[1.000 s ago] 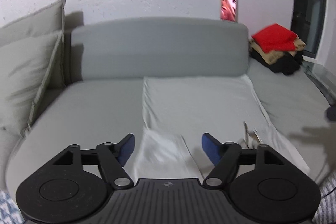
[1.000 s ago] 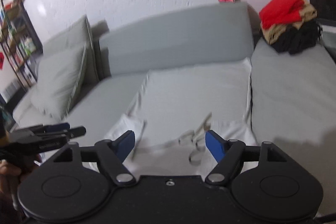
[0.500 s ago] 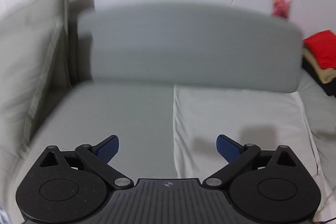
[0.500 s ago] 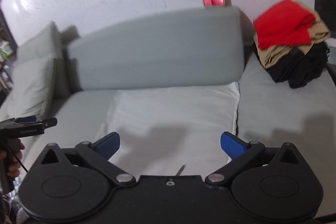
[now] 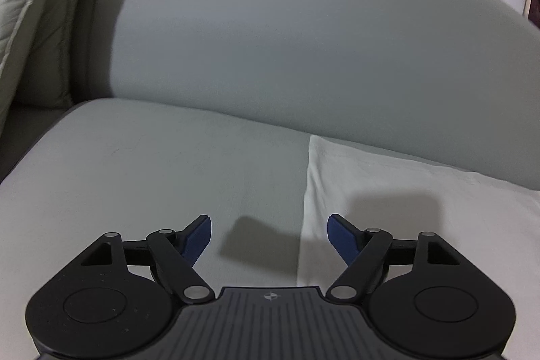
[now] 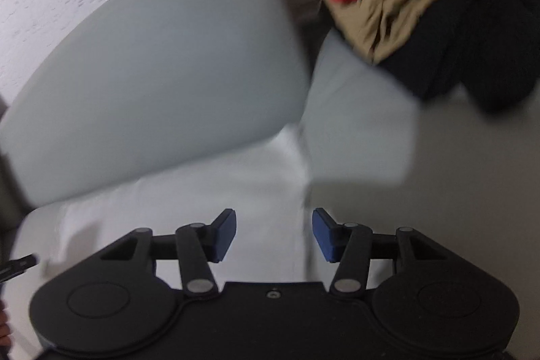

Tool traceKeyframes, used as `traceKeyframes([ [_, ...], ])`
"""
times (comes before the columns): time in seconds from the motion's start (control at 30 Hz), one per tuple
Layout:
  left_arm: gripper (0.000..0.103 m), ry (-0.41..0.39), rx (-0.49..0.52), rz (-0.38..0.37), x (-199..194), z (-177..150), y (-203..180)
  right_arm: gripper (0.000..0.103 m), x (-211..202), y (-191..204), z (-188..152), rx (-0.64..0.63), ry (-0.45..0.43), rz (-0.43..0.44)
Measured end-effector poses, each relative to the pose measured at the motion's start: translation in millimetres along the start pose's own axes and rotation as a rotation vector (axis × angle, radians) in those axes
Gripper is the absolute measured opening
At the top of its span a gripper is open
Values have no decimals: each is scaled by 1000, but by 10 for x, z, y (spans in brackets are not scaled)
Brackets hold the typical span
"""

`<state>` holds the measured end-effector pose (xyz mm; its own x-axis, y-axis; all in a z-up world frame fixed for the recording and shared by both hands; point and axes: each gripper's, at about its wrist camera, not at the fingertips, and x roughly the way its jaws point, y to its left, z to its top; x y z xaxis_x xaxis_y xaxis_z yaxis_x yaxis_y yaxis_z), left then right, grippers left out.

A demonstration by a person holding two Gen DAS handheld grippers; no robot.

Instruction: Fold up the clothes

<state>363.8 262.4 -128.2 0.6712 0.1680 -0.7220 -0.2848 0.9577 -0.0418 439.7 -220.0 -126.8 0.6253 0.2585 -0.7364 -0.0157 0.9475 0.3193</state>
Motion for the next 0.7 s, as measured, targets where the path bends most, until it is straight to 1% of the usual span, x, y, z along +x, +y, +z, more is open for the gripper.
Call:
traceKeyframes([
  [0.03, 74, -7, 13, -4, 69, 32, -7, 50, 100, -51, 73, 9, 6, 1],
  [0.07, 71, -12, 17, -20, 134, 69, -14, 49, 192, -94, 136, 19, 11, 3],
  [0.13, 69, -18, 12, -58, 259, 143, -11, 35, 357, -150, 237, 35, 15, 5],
  [0.17, 62, -14, 4, -79, 322, 180, -2, 30, 433, -154, 275, 31, 17, -2],
  [0.2, 60, -4, 0, -94, 394, 218, 3, 23, 493, -167, 299, 32, 19, -3],
  [0.23, 60, 11, -6, -109, 464, 252, 9, 20, 536, -189, 306, 39, 20, 3],
  [0.3, 62, 32, -18, -145, 581, 315, 33, 19, 620, -232, 320, 53, 21, 16],
  [0.4, 62, 28, -19, -168, 666, 363, 16, 20, 625, -317, 270, 69, 11, 56],
  [0.47, 59, 29, -8, -176, 723, 394, -21, 20, 615, -367, 233, 71, 12, 80],
  [0.53, 51, 23, 15, -167, 754, 415, -76, 19, 613, -388, 217, 67, 23, 90],
  [0.6, 28, 17, 41, -154, 770, 435, -132, 18, 615, -377, 194, 49, 32, 87],
  [0.63, 19, 14, 49, -143, 768, 449, -164, 16, 623, -364, 176, 36, 31, 81],
  [0.67, 4, 14, 57, -133, 759, 464, -186, 13, 638, -347, 154, 23, 27, 71],
  [0.7, 3, 14, 65, -124, 750, 479, -209, 8, 660, -324, 131, 9, 23, 56],
])
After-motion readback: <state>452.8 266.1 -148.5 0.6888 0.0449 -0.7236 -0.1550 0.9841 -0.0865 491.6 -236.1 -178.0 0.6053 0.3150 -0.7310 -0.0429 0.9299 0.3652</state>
